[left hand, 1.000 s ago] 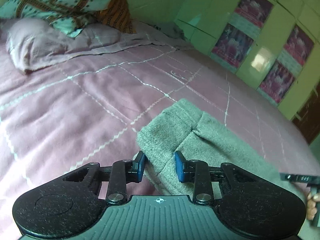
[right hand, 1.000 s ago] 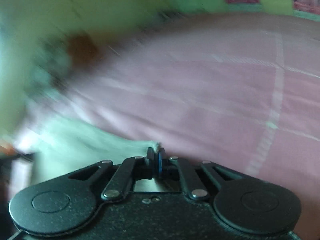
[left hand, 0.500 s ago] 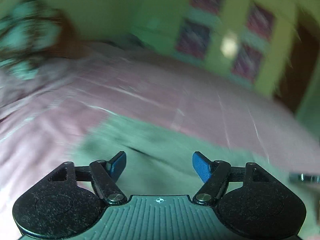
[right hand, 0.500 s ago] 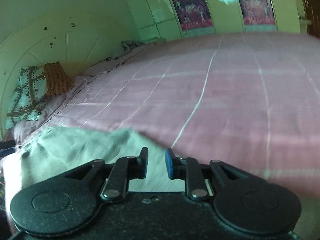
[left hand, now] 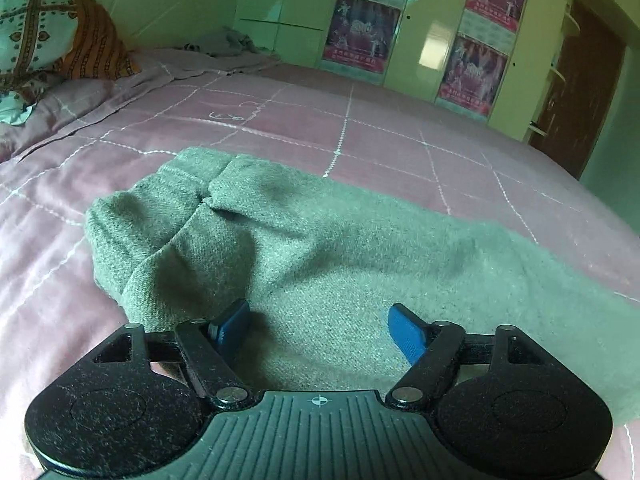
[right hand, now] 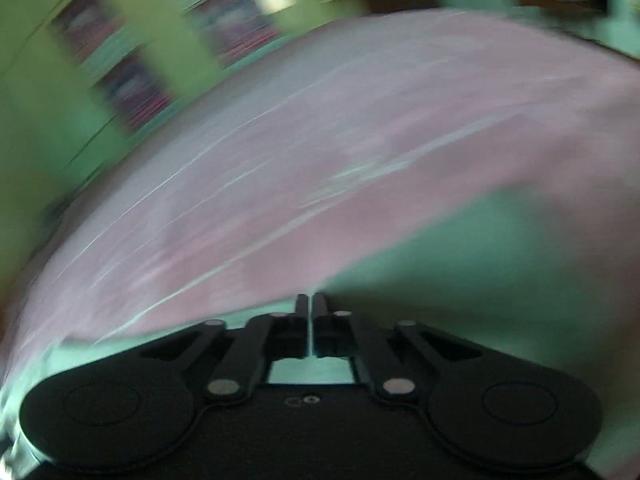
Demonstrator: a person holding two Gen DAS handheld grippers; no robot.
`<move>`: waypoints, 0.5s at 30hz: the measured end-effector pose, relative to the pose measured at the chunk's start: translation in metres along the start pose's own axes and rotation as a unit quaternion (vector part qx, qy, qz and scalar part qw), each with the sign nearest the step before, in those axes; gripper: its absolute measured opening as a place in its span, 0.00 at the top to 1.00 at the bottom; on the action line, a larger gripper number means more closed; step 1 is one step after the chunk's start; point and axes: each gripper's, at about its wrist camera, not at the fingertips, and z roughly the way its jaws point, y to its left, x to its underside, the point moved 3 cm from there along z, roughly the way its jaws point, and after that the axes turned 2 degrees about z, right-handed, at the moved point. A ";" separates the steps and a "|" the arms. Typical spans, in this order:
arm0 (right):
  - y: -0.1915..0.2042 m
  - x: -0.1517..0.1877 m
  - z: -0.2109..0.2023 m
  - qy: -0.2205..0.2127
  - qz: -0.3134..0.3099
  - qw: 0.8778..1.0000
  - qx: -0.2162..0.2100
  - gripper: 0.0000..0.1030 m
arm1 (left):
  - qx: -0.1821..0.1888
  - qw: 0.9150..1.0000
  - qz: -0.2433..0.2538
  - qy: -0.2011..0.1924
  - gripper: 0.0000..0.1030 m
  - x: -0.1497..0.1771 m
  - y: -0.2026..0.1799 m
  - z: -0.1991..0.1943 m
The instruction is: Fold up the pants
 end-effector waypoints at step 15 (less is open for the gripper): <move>-0.061 0.061 -0.102 -0.047 0.167 0.984 -0.038 0.63 | -0.006 1.000 0.012 -0.014 0.18 0.008 -0.016 -0.004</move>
